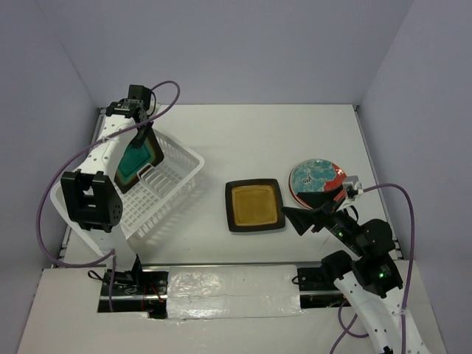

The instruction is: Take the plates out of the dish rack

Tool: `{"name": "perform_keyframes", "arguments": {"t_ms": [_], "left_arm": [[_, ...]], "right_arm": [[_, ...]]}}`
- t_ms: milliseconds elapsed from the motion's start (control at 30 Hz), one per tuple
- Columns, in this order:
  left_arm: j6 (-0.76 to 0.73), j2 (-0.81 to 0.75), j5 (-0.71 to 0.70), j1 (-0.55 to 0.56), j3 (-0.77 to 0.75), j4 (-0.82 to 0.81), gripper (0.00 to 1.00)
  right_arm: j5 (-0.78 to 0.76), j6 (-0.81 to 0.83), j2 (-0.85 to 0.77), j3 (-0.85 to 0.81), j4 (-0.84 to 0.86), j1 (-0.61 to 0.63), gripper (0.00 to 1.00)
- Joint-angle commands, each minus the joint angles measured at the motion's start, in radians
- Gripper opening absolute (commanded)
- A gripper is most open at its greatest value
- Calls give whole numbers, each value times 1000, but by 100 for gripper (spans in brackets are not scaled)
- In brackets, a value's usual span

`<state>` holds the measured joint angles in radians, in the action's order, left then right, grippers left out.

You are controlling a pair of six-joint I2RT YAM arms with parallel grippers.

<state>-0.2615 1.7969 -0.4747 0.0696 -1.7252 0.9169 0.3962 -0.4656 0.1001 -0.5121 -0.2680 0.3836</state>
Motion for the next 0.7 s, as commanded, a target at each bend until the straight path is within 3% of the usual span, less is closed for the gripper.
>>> {"name": "perform_keyframes", "arguments": {"t_ms": [0,167,267,433,667], "left_arm": [[1,12,38,2,-25,0,48],[-2,12,30,2,-25,10,37],[-1,7,15,2,-43,22,18],[1,7,5,2,-77,45,1],[-19,-13,-12,2,-53,36,0]], "right_arm": [[-3,15,-13,-34,7,5,95],[-5,16,-13,-34,4,3,95],[-7,16,-13,-34,6,3,95],[-22,21,-13,-36,3,5,95],[-26,21,-10,-34,4,3,95]]}}
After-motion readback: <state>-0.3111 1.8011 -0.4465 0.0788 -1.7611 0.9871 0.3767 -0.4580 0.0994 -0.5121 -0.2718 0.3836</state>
